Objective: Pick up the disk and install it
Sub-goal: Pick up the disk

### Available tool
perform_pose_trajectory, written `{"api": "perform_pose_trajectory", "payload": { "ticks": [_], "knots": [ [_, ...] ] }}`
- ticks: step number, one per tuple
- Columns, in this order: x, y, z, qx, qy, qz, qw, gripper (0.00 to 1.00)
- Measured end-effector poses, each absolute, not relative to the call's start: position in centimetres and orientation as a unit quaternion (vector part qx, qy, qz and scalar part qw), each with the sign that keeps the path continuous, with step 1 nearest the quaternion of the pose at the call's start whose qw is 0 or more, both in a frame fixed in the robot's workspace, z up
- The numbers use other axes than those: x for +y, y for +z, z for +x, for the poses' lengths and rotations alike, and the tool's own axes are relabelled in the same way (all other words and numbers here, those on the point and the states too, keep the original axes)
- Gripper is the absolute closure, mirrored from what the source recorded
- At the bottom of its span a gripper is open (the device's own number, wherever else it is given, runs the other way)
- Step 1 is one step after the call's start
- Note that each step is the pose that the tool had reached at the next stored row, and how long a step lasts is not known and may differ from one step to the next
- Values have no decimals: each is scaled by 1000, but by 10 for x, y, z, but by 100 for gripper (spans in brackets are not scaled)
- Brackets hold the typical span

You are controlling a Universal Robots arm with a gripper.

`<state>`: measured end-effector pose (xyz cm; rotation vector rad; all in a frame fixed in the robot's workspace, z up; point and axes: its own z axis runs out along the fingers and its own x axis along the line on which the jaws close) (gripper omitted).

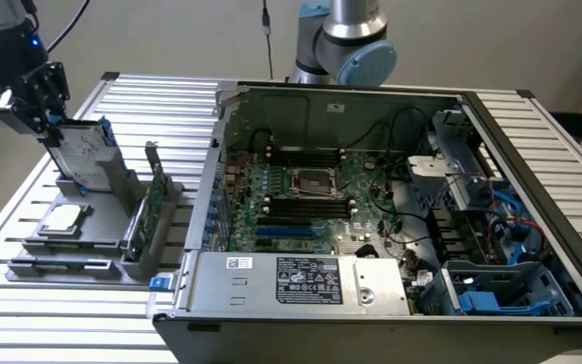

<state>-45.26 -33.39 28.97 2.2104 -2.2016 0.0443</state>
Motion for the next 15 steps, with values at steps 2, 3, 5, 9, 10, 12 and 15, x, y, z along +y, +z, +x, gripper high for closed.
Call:
{"api": "perform_pose_trajectory", "payload": {
  "ticks": [2, 3, 5, 9, 10, 12, 15],
  "knots": [
    [-334, 289, -452, -706, 14, 708, 11, 52],
    [-334, 289, -452, -706, 13, 708, 12, 52],
    [-334, 289, -452, -707, 13, 707, 12, 52],
    [-334, 289, -451, -707, 11, 707, 14, 52],
    [-334, 289, -451, -707, 11, 707, 14, 52],
    [-334, 289, -450, -707, 10, 707, 15, 52],
    [-335, 289, -448, -707, 8, 707, 17, 52]
  ]
}}
